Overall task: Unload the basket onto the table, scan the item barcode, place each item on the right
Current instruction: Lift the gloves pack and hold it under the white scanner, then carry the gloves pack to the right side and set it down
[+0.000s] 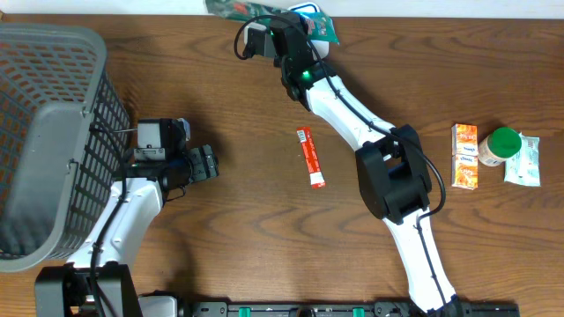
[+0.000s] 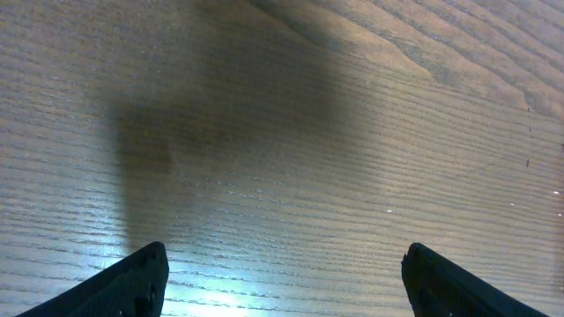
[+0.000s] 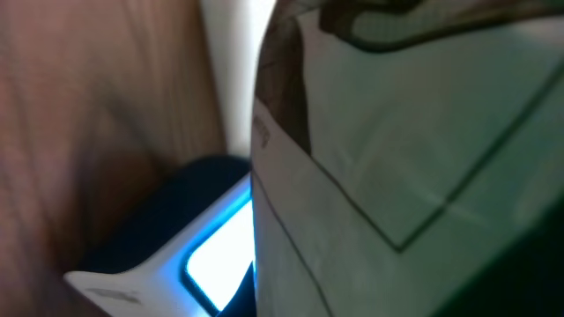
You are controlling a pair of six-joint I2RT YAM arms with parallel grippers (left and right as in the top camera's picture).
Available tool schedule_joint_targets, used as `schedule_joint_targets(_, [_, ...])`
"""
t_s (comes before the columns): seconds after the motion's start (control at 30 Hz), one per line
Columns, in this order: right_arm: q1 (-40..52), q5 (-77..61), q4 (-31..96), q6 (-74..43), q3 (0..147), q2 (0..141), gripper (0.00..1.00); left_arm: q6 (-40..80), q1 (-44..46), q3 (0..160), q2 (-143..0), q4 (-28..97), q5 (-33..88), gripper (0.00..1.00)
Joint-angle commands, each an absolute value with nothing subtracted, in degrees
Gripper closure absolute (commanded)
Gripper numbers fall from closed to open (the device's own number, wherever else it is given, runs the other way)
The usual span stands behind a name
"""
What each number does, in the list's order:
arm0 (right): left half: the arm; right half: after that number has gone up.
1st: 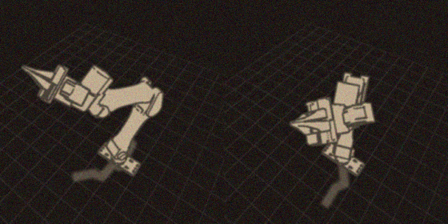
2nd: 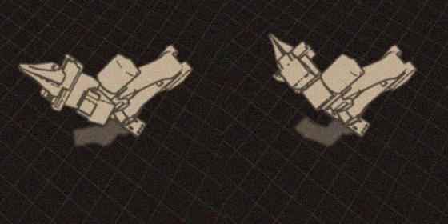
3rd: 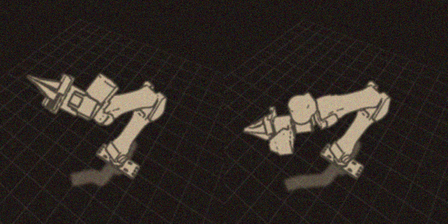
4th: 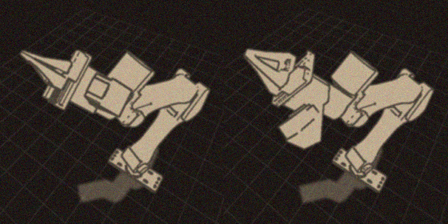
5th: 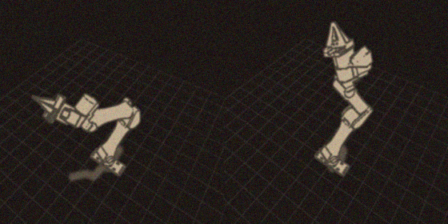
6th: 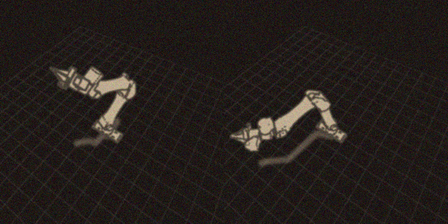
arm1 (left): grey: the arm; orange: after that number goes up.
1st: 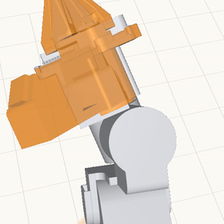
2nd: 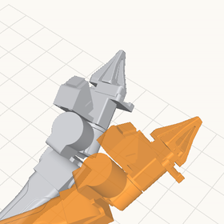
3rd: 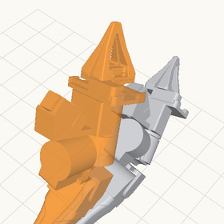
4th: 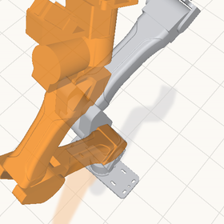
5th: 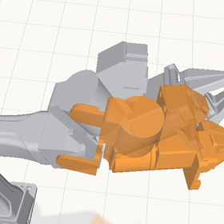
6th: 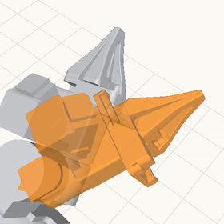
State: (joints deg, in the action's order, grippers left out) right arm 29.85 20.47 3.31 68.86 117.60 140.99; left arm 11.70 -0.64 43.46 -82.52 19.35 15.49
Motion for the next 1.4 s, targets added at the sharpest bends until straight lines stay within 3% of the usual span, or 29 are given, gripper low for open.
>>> schedule_joint_targets(0.0, [29.69, 15.03, 4.32, 64.64, 118.48, 141.69, 0.99, 11.18, -0.99, 43.4, -82.63, 19.14, 13.85, 0.14])
schedule_joint_targets(0.47, [28.34, 13.15, 4.51, 55.72, 118.5, 140.57, 0.99, 11.18, -0.99, 43.4, -82.63, 19.16, 13.85, 0.14])
schedule_joint_targets(0.77, [26.65, 5.91, 9.98, 42.46, 118.5, 126.85, 0.99, 11.18, -0.99, 43.4, -82.63, 19.14, 13.82, 0.14])
schedule_joint_targets(1.17, [24.25, 5.67, 61.01, 26.59, 118.5, 110.85, 0.99, 11.18, -0.99, 43.4, -82.63, 19.14, 13.82, 0.14])
schedule_joint_targets(1.37, [18.0, 3.9, 83.11, 6.92, 113.84, 112.31, 0.99, 11.18, -0.99, 43.4, -82.63, 19.16, 13.85, 0.14])
